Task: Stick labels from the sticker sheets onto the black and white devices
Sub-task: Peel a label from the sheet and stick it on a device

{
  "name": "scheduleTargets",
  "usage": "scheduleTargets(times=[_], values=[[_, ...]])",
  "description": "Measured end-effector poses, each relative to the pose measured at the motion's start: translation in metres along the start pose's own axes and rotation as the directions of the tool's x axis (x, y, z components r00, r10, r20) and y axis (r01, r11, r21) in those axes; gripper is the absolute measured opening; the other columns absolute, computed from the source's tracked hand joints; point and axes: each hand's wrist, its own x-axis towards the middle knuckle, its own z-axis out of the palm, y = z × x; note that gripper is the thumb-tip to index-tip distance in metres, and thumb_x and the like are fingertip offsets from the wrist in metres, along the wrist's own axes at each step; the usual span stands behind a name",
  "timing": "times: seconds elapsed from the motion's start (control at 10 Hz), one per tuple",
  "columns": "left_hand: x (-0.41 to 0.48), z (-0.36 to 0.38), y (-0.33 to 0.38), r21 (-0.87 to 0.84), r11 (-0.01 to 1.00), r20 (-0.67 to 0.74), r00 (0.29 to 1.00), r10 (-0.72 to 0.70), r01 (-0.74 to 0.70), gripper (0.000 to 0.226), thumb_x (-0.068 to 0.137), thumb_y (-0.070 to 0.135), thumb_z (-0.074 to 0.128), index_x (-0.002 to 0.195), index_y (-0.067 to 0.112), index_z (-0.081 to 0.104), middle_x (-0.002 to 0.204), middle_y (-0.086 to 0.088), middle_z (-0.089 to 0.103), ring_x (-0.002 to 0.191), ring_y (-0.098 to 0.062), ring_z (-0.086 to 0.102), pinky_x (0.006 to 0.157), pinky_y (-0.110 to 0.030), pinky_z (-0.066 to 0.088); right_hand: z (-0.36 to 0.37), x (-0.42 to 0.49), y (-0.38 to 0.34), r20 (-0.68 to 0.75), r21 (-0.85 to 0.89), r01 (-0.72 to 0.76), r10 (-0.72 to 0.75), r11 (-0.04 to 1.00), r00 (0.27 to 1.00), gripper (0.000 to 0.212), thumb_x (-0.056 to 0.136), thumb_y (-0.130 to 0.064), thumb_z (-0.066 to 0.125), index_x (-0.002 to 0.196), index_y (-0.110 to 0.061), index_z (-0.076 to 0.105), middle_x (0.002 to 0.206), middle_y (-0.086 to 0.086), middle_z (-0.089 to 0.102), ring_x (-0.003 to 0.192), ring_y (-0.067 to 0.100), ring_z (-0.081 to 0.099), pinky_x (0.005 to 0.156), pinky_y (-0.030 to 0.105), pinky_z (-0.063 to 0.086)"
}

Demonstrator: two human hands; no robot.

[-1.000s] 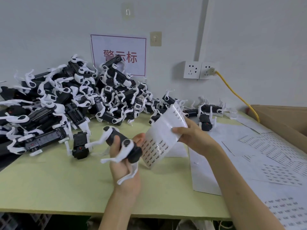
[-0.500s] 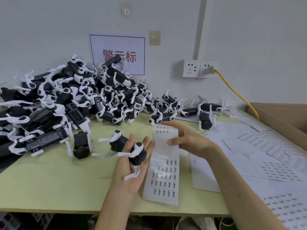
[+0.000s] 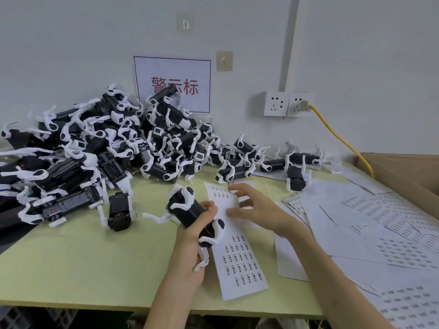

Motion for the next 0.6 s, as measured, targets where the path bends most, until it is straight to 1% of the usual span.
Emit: scheduleTargets(times=[0.1,0.2,0.3,0.4,0.5,0.6], values=[[0.004,0.000,-0.003,0.018,1.000,-0.069,0.997,-0.024,0.025,0.062,0.071,0.033,0.081,0.129,0.019,0.066,0.105,0.003,0.073,0.075,0.002,0.072,0.058,-0.013,0.055,0.006,0.001,0.000,-0.072,-0.164,0.071,-0.083,0.984,0.994,0.063,0.086,-0.033,0.082,0.141,-0.035,0.050,0.143,-0.016,0.046,0.130,0.004,0.045,0.104,0.022,0.040],[0.006,-0.003,-0.003,-0.063,0.996,0.016,0.997,-0.069,0.070,0.060,0.071,0.026,0.080,0.130,0.025,0.065,0.060,0.006,0.058,0.040,0.001,0.053,0.032,-0.009,0.036,0.007,-0.001,-0.002,-0.097,-0.215,0.232,-0.257,0.949,0.962,0.047,0.086,-0.018,0.082,0.129,-0.027,0.066,0.139,-0.011,0.054,0.130,0.000,0.047,0.110,0.015,0.030],[0.002,0.002,0.003,-0.059,0.995,0.008,0.997,-0.082,0.082,0.064,0.068,0.021,0.083,0.129,0.025,0.065,0.055,0.004,0.050,0.035,-0.001,0.046,0.028,-0.009,0.028,0.014,-0.001,-0.003,-0.132,-0.209,0.285,-0.315,0.936,0.940,0.026,0.089,-0.012,0.076,0.113,-0.023,0.075,0.118,-0.013,0.068,0.115,-0.002,0.057,0.101,0.011,0.036],[0.001,0.004,0.004,-0.042,0.998,0.020,0.999,-0.049,0.050,0.047,0.069,0.021,0.082,0.113,0.016,0.067,0.055,-0.004,0.046,0.040,-0.008,0.046,0.030,-0.011,0.027,0.020,0.000,-0.004,-0.245,-0.232,0.298,-0.352,0.926,0.903,0.011,0.091,-0.018,0.075,0.102,-0.021,0.078,0.102,-0.013,0.071,0.099,0.003,0.059,0.093,0.018,0.043],[0.000,0.006,0.003,-0.017,1.000,0.038,0.999,-0.022,0.022,0.039,0.069,0.017,0.084,0.103,0.012,0.067,0.053,-0.009,0.046,0.045,-0.014,0.049,0.038,-0.013,0.035,0.021,0.000,-0.004,-0.283,-0.217,0.332,-0.385,0.918,0.879,0.008,0.089,-0.018,0.079,0.096,-0.021,0.078,0.095,-0.012,0.071,0.091,0.005,0.059,0.083,0.015,0.045],[0.002,0.003,-0.001,-0.012,1.000,0.052,0.999,0.005,-0.005,0.044,0.077,0.016,0.080,0.120,0.017,0.069,0.053,-0.010,0.045,0.048,-0.017,0.049,0.046,-0.017,0.039,0.021,0.000,-0.002,-0.294,-0.218,0.349,-0.402,0.911,0.867,0.008,0.087,-0.020,0.081,0.095,-0.022,0.079,0.093,-0.014,0.071,0.088,0.006,0.060,0.080,0.014,0.045]])
